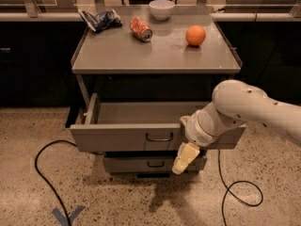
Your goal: Open top drawer
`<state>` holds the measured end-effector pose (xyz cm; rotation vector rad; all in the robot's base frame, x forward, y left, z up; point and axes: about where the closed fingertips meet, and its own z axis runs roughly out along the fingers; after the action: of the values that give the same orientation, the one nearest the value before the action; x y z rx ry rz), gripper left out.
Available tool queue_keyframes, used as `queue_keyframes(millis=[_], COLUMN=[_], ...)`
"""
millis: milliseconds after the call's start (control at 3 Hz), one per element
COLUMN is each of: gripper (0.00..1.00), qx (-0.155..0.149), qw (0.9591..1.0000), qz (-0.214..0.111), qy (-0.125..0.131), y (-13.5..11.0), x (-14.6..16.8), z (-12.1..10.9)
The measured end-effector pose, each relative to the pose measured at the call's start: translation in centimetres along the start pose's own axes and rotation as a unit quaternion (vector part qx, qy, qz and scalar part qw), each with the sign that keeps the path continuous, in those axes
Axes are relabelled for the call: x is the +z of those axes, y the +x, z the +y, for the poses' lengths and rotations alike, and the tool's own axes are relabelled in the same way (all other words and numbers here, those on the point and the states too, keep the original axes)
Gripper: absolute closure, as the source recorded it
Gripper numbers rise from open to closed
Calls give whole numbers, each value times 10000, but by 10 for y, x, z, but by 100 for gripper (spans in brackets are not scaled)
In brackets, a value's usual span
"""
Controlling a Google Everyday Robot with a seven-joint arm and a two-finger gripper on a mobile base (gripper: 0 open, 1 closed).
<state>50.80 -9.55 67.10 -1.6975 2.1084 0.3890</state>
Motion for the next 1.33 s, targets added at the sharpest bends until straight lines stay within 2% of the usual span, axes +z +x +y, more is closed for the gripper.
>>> queue_keyframes(millis=[333, 667, 1000, 1333], gripper=[0, 0, 0, 0], qx=[0, 132, 192, 218], qw=[10000, 9998, 9996, 9995], qz=[0, 60, 98, 58], qy=[0, -127, -197, -237], y=[0, 12, 15, 17], x=[0, 5, -6, -1], z=[0, 14, 31, 36])
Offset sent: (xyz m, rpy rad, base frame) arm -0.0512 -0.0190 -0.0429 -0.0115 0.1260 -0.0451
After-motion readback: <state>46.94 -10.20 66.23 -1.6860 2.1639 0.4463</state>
